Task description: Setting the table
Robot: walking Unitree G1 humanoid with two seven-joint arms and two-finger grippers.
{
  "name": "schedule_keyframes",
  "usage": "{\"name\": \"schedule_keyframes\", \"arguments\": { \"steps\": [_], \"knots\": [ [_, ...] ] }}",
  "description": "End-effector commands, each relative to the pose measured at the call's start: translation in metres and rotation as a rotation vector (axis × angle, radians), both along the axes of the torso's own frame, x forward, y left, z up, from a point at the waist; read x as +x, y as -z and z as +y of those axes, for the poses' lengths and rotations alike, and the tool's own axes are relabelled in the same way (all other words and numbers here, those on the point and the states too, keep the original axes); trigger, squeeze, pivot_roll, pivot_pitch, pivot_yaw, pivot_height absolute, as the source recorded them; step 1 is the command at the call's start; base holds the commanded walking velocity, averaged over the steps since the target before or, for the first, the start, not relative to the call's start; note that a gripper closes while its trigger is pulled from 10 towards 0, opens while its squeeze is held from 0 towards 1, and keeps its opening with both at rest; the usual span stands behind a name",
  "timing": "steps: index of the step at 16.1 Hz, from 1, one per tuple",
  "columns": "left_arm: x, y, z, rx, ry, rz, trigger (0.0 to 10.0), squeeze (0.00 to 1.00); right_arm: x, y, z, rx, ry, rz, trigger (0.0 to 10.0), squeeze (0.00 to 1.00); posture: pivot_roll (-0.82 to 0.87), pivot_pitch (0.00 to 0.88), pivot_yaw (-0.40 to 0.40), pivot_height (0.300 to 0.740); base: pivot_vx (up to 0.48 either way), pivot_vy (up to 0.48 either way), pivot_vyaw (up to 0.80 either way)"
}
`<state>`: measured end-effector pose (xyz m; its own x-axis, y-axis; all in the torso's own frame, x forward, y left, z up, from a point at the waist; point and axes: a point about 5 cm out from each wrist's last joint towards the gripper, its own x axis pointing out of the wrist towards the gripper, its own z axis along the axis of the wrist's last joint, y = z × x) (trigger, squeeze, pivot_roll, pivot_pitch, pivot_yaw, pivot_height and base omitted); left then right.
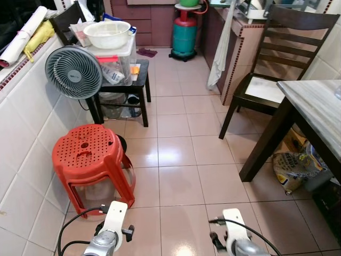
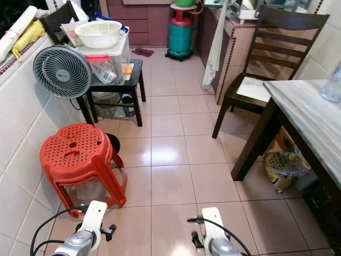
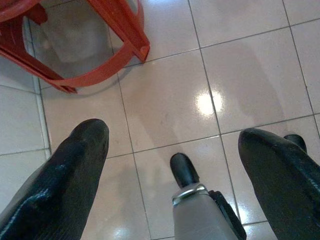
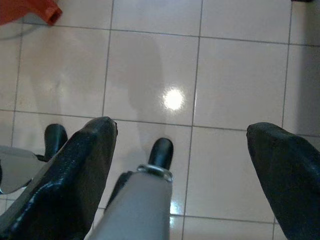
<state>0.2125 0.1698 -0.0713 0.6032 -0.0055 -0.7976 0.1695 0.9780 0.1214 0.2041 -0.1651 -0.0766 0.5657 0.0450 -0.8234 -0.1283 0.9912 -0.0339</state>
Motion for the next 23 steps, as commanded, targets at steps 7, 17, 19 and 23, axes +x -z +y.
{"name": "schedule_keyframes", "arguments": {
  "steps": [7, 17, 19, 23],
  "knots": [
    [0.062, -0.048, 0.012, -0.063, -0.033, -0.286, 10.0, 0.00, 0.058, -0.040, 0.006, 0.159, 0.059, -0.258, 10.0, 0.00, -0.14, 0.000, 0.027, 0.740, 0.000, 0.000, 0.00],
    [0.045, -0.100, 0.005, -0.306, 0.068, -0.709, 10.0, 0.00, 0.090, -0.116, -0.010, 0.209, -0.173, -0.724, 10.0, 0.00, -0.13, 0.000, 0.005, 0.740, 0.000, 0.000, 0.00],
    [0.025, -0.095, 0.006, -0.331, -0.001, -0.683, 10.0, 0.00, 0.075, -0.115, -0.014, 0.242, -0.143, -0.715, 10.0, 0.00, -0.12, 0.009, -0.005, 0.740, 0.000, 0.000, 0.00],
    [0.002, -0.105, 0.014, -0.315, -0.007, -0.705, 10.0, 0.00, 0.044, -0.118, -0.024, 0.237, -0.076, -0.736, 10.0, 0.00, -0.13, 0.036, -0.008, 0.740, 0.000, 0.000, 0.00]
  ]
}}
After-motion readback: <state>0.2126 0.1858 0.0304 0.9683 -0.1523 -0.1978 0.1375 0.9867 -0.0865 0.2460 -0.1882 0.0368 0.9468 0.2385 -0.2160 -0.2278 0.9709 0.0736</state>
